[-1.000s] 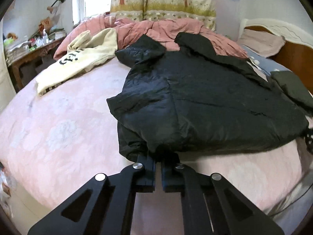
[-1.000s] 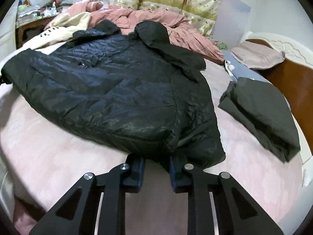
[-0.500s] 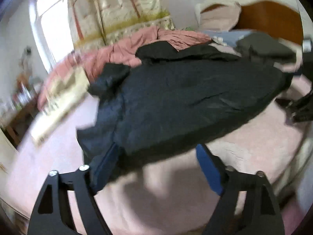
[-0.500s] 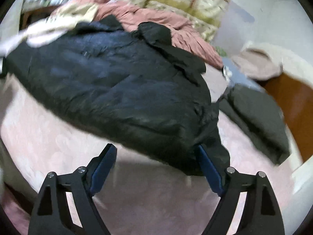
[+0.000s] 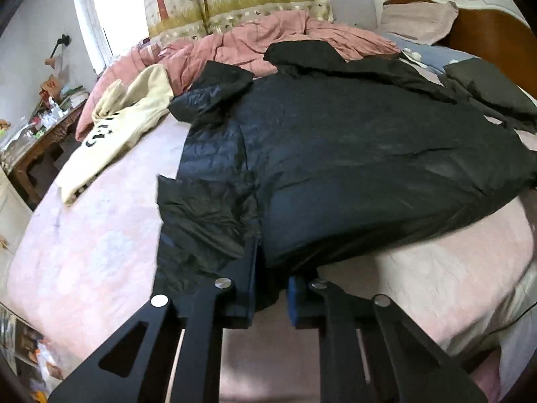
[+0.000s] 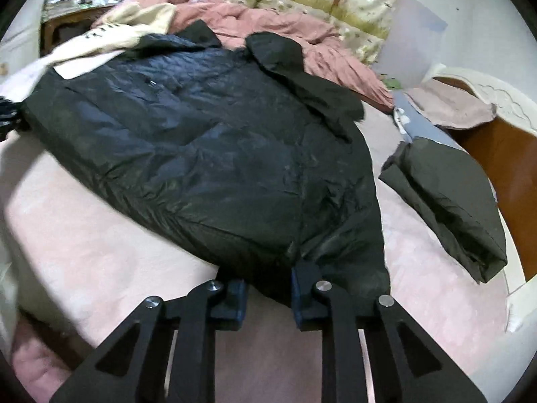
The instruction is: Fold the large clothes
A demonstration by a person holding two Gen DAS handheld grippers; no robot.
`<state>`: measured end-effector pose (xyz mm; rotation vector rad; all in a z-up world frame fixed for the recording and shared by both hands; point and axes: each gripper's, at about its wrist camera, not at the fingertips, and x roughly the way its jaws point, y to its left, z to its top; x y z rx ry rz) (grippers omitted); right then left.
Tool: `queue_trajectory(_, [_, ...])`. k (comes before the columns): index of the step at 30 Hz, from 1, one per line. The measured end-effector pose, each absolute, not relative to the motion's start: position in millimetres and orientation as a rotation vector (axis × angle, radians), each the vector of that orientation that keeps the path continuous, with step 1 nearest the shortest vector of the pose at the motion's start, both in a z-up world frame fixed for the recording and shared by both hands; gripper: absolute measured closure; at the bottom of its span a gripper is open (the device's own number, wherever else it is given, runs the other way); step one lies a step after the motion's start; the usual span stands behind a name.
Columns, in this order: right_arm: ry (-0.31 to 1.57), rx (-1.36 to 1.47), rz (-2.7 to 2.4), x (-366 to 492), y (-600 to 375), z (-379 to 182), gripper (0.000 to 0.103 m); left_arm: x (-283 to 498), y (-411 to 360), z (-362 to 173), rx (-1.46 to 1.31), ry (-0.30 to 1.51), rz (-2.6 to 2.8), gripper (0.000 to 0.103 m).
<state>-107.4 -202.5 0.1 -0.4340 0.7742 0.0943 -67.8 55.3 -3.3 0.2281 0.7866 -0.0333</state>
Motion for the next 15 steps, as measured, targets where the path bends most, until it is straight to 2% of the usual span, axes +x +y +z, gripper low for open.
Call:
queue_trajectory(3, [0.778, -0.446, 0.124, -132, -203, 11, 0.081, -83, 65, 8, 0.187, 0.838, -0.083, 0.088])
queue_trajectory(7, [0.872, -0.386, 0.133, -135, -214, 13, 0.081, -100, 70, 15, 0.187, 0.897, -0.069, 0.057])
queue_trajectory(13, [0.874, -0.329, 0.153, -114, -224, 32, 0.075, -92, 63, 24, 0.222, 0.889, -0.063, 0.054])
queue_trajectory(15, [0.861, -0.316, 0.158, -108, -227, 42, 0.069, -84, 65, 33, 0.209, 0.866, -0.058, 0.051])
